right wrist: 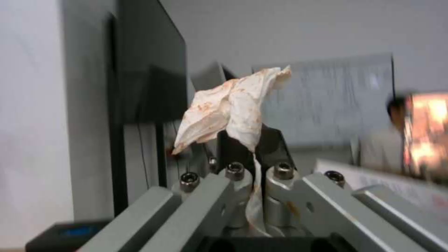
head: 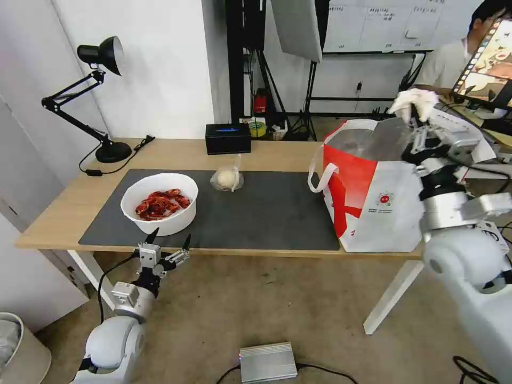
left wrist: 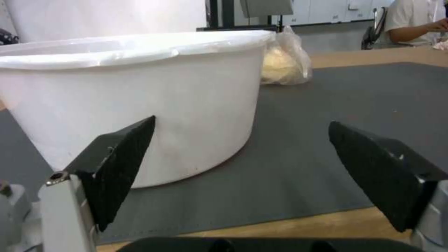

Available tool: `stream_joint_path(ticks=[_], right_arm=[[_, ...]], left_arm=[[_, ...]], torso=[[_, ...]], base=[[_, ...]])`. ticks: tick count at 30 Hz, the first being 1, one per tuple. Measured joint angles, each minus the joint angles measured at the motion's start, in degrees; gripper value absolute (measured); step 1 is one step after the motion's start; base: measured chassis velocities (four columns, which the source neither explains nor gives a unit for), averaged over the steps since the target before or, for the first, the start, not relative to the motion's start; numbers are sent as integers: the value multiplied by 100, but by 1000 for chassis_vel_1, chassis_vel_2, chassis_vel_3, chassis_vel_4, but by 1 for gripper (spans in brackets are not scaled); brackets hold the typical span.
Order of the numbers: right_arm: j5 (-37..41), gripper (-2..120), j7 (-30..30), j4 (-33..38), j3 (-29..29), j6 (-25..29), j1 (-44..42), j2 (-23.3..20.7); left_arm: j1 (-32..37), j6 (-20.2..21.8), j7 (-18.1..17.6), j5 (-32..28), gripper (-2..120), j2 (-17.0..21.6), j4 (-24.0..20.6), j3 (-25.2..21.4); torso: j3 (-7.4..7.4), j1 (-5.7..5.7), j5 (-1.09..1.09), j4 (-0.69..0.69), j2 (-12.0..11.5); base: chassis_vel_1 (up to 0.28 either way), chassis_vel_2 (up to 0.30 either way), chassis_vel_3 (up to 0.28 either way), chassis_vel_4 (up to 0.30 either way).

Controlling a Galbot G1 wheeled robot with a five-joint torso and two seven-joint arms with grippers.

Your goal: Pick up the trash from the table and place it into the takeout bag.

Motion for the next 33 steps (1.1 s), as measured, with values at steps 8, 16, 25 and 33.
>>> stream_joint_path(ticks=[8, 16, 25, 33], right_arm=[[1483, 0, 592, -37, 143, -1339, 551, -567], [3581, 0, 1334, -537, -170, -2404, 1477, -1167], [5493, 0, 2579, -1096, -916, -3251, 2877, -1279], [6039, 0, 3070, -1549, -1385, -3583, 3255, -1182]], left_arm=[[-10, -1, -9, 6, 100, -6, 1, 35], [21, -22, -7, -2, 100, -131, -167, -100], [102, -93, 14, -57, 100, -163, -225, -138], [71, -95, 25, -144, 100, -141, -255, -176]], torso=[[0, 0, 0, 0, 0], [0, 0, 0, 0, 0], [0, 0, -2, 2, 0], [0, 0, -1, 0, 0]], base=[[0, 0, 0, 0], [0, 0, 0, 0], [0, 0, 0, 0], [0, 0, 0, 0]])
